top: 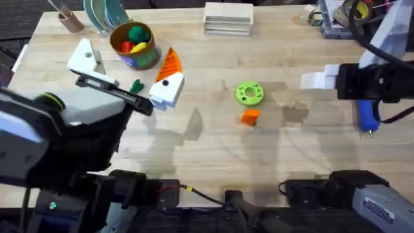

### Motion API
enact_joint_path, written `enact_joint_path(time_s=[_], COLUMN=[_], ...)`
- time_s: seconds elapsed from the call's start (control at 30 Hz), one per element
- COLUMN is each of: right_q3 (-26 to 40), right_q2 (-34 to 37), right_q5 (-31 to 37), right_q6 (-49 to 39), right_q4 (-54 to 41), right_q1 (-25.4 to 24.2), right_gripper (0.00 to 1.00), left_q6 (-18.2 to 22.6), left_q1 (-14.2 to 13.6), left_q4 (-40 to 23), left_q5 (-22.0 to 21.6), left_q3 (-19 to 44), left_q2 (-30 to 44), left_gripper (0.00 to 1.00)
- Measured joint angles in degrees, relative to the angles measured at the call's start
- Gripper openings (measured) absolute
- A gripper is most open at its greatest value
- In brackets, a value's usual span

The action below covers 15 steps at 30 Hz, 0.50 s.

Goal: Pick up the gripper from the table and insert it into the empty holder that is missing its gripper. Then pick up a screw, insert it into the mounting hole, and use the screwdriver to tighten it. Finally, clean up the table by picking up the vegetable and placing it into the bucket.

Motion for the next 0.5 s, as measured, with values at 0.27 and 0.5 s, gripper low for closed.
enact_joint_path(time_s=[0.27,0.5], right_q3=[0.00,0.00], right_q2=[0.00,0.00], right_q5=[-0.01,0.00], right_q6=[0.00,0.00], right_q4=[0.01,0.00], right_q1=[0.02,0.02], right_gripper=[0.991,0.992], left_q6=[-0.02,-0.02], left_q1=[0.00,0.00], left_q4=[0.20,2.28], left_q5=[0.08,0.81], left_q3=[-6.71,-11.95], left_q2=[-7.17,-11.86], left_gripper=[0.993,0.993])
